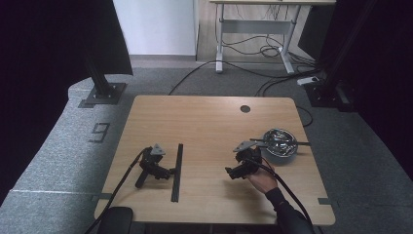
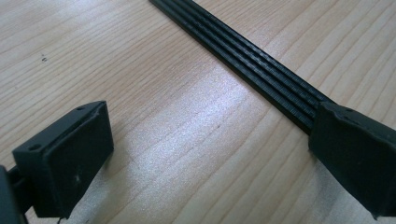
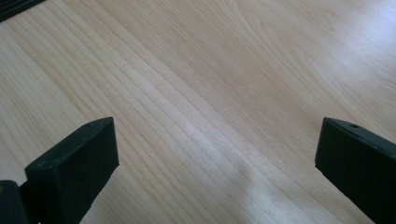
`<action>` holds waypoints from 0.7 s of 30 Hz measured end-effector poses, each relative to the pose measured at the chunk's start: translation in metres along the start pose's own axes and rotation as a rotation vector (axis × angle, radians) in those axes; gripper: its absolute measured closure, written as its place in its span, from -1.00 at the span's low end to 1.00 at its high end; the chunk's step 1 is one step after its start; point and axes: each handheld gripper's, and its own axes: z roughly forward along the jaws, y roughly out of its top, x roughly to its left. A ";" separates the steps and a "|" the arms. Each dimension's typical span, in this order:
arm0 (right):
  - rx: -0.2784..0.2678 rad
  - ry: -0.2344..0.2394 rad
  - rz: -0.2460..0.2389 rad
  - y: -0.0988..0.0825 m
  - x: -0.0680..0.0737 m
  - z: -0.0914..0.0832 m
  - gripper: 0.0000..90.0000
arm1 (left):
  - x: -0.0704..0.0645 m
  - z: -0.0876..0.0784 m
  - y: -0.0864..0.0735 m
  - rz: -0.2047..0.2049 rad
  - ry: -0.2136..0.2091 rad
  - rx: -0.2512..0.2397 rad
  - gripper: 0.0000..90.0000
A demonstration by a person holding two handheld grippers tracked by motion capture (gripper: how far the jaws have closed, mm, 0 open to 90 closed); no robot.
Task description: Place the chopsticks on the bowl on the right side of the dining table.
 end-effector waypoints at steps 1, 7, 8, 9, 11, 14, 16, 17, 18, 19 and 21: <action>-0.001 0.003 -0.001 -0.001 0.000 0.003 -1.00 | 0.000 0.000 0.000 0.000 0.000 0.000 -1.00; -0.006 0.017 0.008 -0.005 0.003 0.019 -1.00 | 0.000 0.000 0.000 0.003 0.000 0.002 -1.00; -0.007 0.016 0.006 -0.006 0.004 0.021 -1.00 | 0.000 0.000 0.000 0.003 0.000 0.002 -1.00; -0.008 0.013 0.001 -0.008 0.005 0.024 -1.00 | 0.000 0.000 0.000 0.003 0.000 0.002 -1.00; -0.004 0.010 -0.005 -0.011 0.007 0.029 -1.00 | 0.000 0.000 0.000 0.003 0.000 0.002 -1.00; -0.009 0.023 0.008 -0.016 0.009 0.036 -1.00 | 0.000 0.000 0.000 0.003 0.000 0.002 -1.00; -0.010 0.029 0.009 -0.019 0.011 0.040 -1.00 | 0.000 0.000 0.000 0.004 0.000 0.002 -1.00; -0.009 0.031 0.009 -0.021 0.011 0.041 -1.00 | 0.000 0.000 0.000 0.004 0.000 0.002 -1.00; -0.018 0.037 0.019 -0.022 0.012 0.043 -1.00 | 0.000 0.000 0.000 0.004 0.000 0.002 -1.00; -0.029 0.046 0.032 -0.024 0.011 0.044 -1.00 | 0.000 0.000 0.000 0.004 0.000 0.002 -1.00; -0.043 0.053 0.048 -0.026 0.011 0.044 -1.00 | 0.000 0.000 0.000 0.004 0.000 0.002 -1.00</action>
